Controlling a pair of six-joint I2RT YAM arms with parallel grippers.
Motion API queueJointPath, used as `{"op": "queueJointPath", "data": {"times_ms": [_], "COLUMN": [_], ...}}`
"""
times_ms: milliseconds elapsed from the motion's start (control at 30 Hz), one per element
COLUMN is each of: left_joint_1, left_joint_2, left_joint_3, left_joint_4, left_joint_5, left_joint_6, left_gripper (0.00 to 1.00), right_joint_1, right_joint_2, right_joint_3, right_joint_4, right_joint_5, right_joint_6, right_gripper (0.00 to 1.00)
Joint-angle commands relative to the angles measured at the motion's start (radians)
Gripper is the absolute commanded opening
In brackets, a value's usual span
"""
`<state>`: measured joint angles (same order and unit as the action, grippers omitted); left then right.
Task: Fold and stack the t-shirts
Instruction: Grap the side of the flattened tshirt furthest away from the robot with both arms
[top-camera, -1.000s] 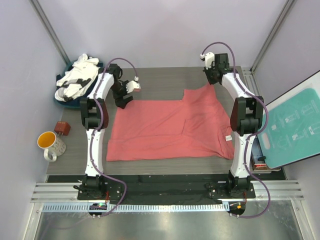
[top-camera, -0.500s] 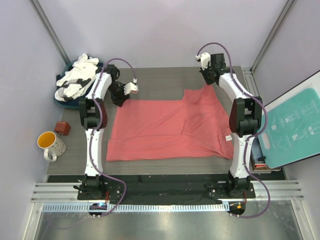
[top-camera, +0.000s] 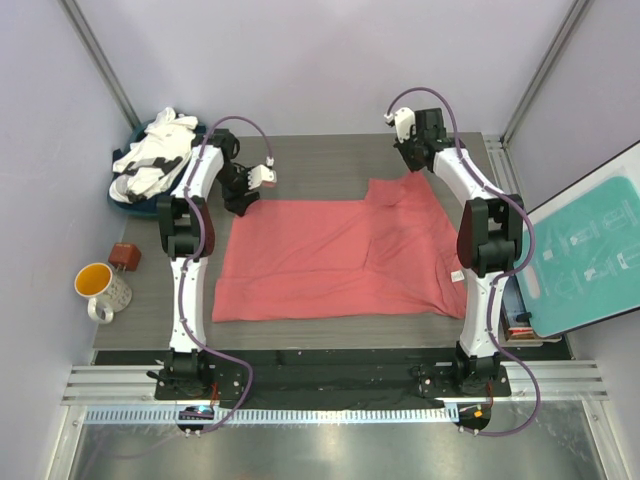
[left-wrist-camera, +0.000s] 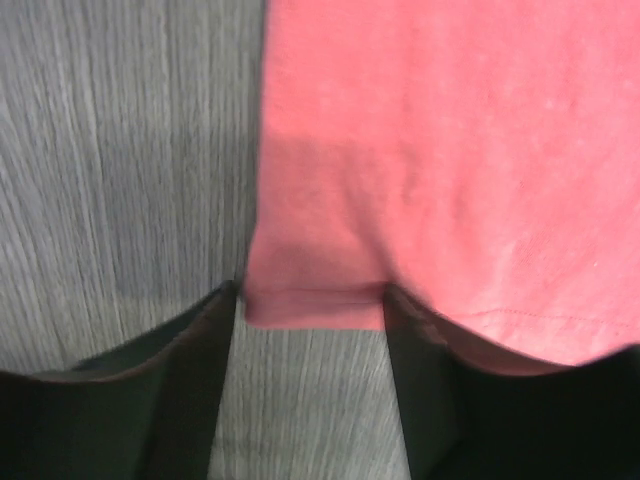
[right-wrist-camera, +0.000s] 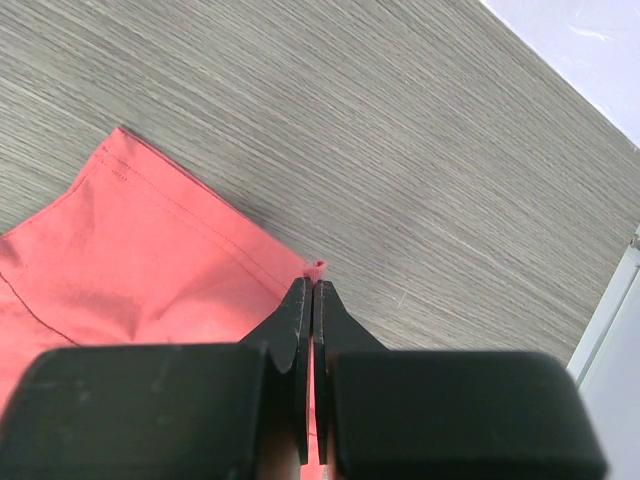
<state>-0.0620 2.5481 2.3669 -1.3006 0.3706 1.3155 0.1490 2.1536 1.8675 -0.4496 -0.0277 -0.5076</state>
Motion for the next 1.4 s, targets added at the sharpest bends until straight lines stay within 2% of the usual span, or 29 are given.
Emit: {"op": "queueJointPath", "data": {"times_ms": [0, 433, 900, 1100, 1367], "left_joint_1": [0.008, 0.011, 0.018, 0.022, 0.031], "left_joint_2": [-0.022, -0.011, -0.04, -0.032, -0.019], "left_joint_3": [0.012, 0.032, 0.051, 0.055, 0.058], "left_joint_4": [0.007, 0.054, 0.101, 0.159, 0.179], "left_joint_5": [0.008, 0.047, 0.077, 0.073, 0.077], "left_joint_6": [-0.002, -0.013, -0.038, -0.067, -0.076], "left_gripper": [0.65, 0.56, 0.59, 0.55, 0.54], "right_joint_1": [0.012, 0.02, 0.021, 0.023, 0.023], "right_joint_2": [-0.074, -0.063, -0.041, -0.04, -0.037], "right_joint_3": [-0.005, -0.002, 0.021, 0.019, 0.025], "right_joint_4": [0.015, 0.014, 0.014, 0.015, 0.015], "right_joint_5": [0.015, 0.018, 0.014, 0.017, 0.015], "right_joint_6": [-0.014, -0.025, -0.023, -0.026, -0.032], "right_gripper": [0.01, 0.01, 0.01, 0.01, 0.01]}}
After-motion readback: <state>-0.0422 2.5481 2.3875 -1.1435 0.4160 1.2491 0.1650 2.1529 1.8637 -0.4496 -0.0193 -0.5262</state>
